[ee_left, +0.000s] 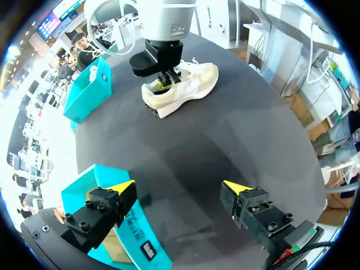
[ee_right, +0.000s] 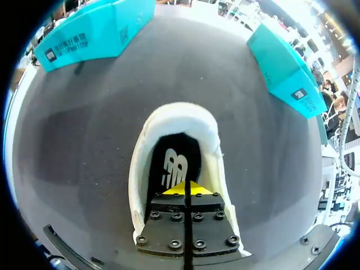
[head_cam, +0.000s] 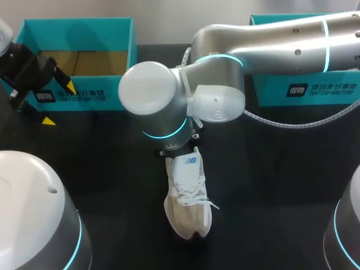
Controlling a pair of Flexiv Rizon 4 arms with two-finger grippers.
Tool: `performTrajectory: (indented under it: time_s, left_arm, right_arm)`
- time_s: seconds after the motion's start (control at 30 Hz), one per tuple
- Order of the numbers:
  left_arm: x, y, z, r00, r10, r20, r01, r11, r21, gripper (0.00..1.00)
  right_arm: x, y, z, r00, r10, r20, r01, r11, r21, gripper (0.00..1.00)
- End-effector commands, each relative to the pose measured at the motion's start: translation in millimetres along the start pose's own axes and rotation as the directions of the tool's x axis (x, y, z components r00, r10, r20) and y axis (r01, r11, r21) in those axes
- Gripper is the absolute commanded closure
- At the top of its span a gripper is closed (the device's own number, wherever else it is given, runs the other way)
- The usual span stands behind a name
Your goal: Take the shoe out of the shoebox, open the shoe tongue, remove and reinsert the insole, then place the shoe into the shoebox
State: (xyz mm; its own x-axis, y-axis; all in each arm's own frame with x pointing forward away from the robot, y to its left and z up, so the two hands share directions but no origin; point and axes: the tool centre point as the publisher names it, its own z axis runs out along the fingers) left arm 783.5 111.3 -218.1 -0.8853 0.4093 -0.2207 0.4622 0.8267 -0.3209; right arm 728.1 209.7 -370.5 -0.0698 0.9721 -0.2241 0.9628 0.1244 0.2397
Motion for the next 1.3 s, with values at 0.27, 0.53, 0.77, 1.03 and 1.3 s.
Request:
performTrajectory:
  time_s: [0.27, 0.53, 0.77, 1.03, 1.3]
  left_arm:
    - [0.6, -1, 0, 1.0, 0.0, -0.001, 0.0, 1.0, -0.004, 0.0]
    - [0.6, -1, 0, 1.0, 0.0, -0.001, 0.0, 1.0, -0.004, 0.0]
    - [0.6, -1, 0, 1.0, 0.0, -0.001, 0.0, 1.0, -0.004, 0.0]
    - [0.6, -1, 0, 1.0, 0.0, -0.001, 0.0, 1.0, -0.004, 0.0]
    - [0.6, -1, 0, 1.0, 0.0, -0.001, 0.0, 1.0, -0.004, 0.0]
  right_arm:
    - [12.5, 7.4, 25, 0.91, 0.413, 0.045, -0.407, 0.908, -0.101, 1.0]
    - [21.6, 4.1, 48, 0.917, 0.397, 0.042, -0.395, 0.918, -0.039, 1.0]
    - [13.5, -1.5, 6, 0.905, 0.412, -0.105, -0.414, 0.91, 0.009, 1.0]
    - [-6.1, 1.1, -20, 0.907, 0.394, -0.147, -0.395, 0.918, 0.021, 1.0]
    - [-8.0, 1.5, -19, 0.924, 0.318, -0.214, -0.31, 0.948, 0.07, 1.0]
